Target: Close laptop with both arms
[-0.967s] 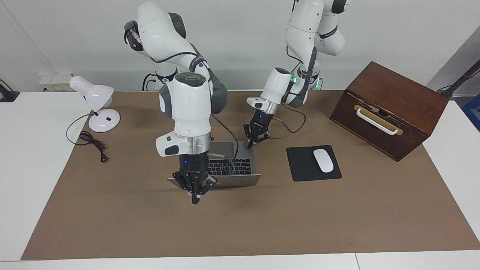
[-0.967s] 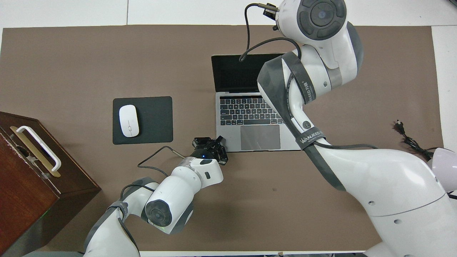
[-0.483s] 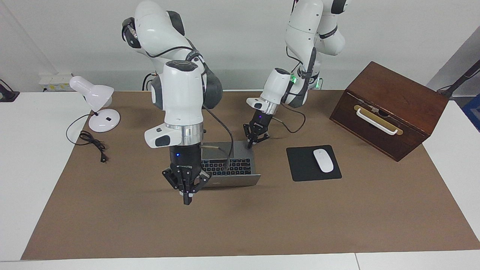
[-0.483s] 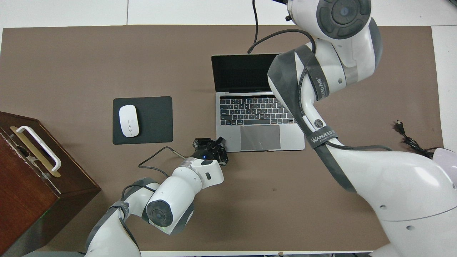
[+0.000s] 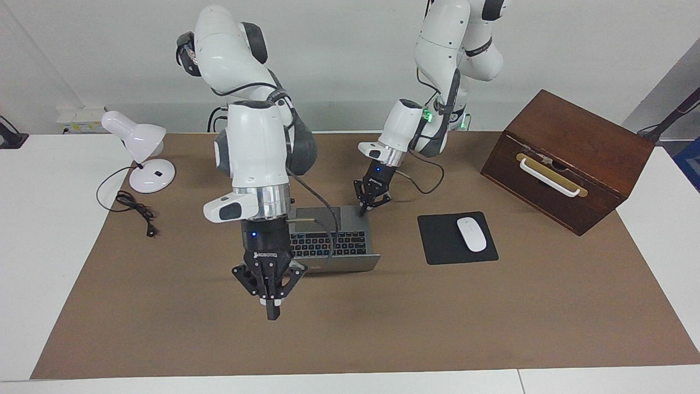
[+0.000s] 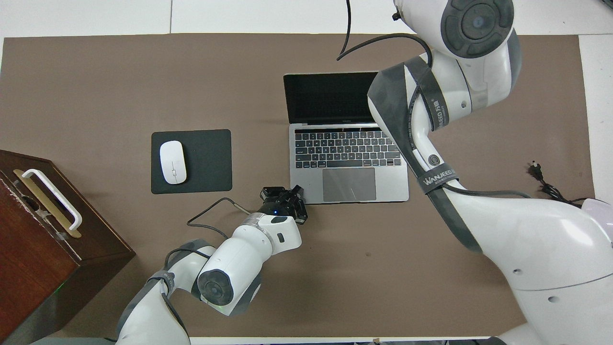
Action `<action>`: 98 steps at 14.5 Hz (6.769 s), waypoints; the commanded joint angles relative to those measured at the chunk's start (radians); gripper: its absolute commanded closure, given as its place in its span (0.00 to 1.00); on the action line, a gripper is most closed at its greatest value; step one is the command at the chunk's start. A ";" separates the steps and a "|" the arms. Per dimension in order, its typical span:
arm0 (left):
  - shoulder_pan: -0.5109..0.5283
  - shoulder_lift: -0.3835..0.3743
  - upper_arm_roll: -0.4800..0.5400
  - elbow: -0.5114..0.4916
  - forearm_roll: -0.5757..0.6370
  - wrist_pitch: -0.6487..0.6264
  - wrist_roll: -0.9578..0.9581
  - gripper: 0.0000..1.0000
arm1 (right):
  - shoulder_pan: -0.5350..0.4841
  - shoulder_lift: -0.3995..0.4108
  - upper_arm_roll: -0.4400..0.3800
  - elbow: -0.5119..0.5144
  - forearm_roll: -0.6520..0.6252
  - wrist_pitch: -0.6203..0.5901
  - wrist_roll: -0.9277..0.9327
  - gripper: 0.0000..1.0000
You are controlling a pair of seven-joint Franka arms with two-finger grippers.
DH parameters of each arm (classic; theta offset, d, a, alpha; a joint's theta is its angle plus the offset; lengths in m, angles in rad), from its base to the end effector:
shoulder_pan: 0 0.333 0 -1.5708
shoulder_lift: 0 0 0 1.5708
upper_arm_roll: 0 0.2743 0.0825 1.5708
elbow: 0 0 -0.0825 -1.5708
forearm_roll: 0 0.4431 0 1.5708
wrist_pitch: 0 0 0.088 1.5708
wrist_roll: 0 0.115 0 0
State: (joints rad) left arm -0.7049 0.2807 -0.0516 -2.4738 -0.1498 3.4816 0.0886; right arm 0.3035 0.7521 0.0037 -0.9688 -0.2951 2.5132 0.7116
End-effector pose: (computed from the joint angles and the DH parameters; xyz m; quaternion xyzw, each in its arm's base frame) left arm 0.4042 -0.3583 0.1666 0.8820 -0.3107 0.3320 0.1237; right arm 0.8024 0.2544 0.4740 -0.9093 0.1094 -0.3940 0.0773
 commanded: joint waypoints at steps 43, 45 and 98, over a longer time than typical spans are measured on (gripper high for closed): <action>-0.028 0.014 0.019 -0.053 -0.014 0.022 0.029 1.00 | -0.046 0.095 0.065 -0.001 0.649 -0.279 0.269 1.00; -0.028 0.014 0.019 -0.053 -0.014 0.022 0.029 1.00 | -0.041 0.092 0.065 -0.068 0.648 -0.278 0.293 1.00; -0.027 0.018 0.021 -0.076 -0.016 0.022 0.037 1.00 | -0.083 -0.042 0.064 -0.292 0.674 -0.760 0.253 1.00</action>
State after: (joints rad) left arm -0.7119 0.2803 -0.0480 -2.4936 -0.1498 3.5150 0.1053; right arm 0.2446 0.7497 0.0592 -1.2122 0.4190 1.8179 1.0091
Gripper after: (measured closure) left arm 0.991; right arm 0.991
